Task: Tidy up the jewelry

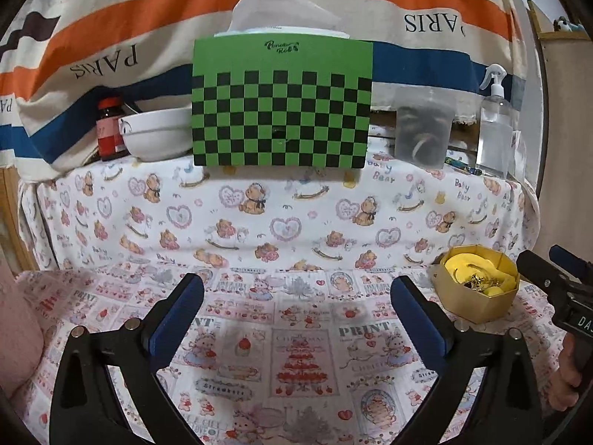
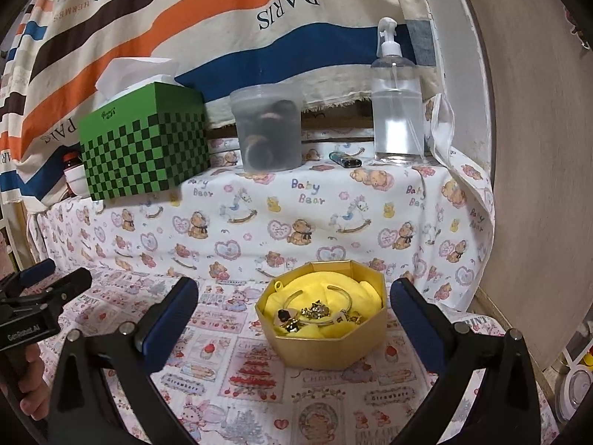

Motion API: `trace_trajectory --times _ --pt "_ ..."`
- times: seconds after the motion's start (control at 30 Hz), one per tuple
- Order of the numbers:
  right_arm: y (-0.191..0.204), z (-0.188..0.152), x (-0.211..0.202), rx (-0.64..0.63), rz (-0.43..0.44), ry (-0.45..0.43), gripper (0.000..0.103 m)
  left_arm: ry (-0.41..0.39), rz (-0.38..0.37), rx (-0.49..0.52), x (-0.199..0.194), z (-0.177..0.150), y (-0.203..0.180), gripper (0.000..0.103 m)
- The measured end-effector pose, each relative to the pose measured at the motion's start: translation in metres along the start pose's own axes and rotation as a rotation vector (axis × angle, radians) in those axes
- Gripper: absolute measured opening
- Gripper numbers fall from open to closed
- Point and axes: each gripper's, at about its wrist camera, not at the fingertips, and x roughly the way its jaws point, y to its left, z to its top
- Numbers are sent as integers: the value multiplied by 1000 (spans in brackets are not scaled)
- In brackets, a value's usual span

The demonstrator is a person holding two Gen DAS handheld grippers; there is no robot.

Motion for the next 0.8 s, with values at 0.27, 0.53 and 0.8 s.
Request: trace_trajectory --times 0.27,0.53,0.8 --pt "5 0 -2 -32 -18 -10 103 -25 22 22 -3 1 -3 102" --pt "11 0 -5 -66 -25 -29 103 -40 46 27 -6 2 -4 102" --pt "7 1 -2 -35 -26 -7 103 -55 40 45 -7 2 -5 102"
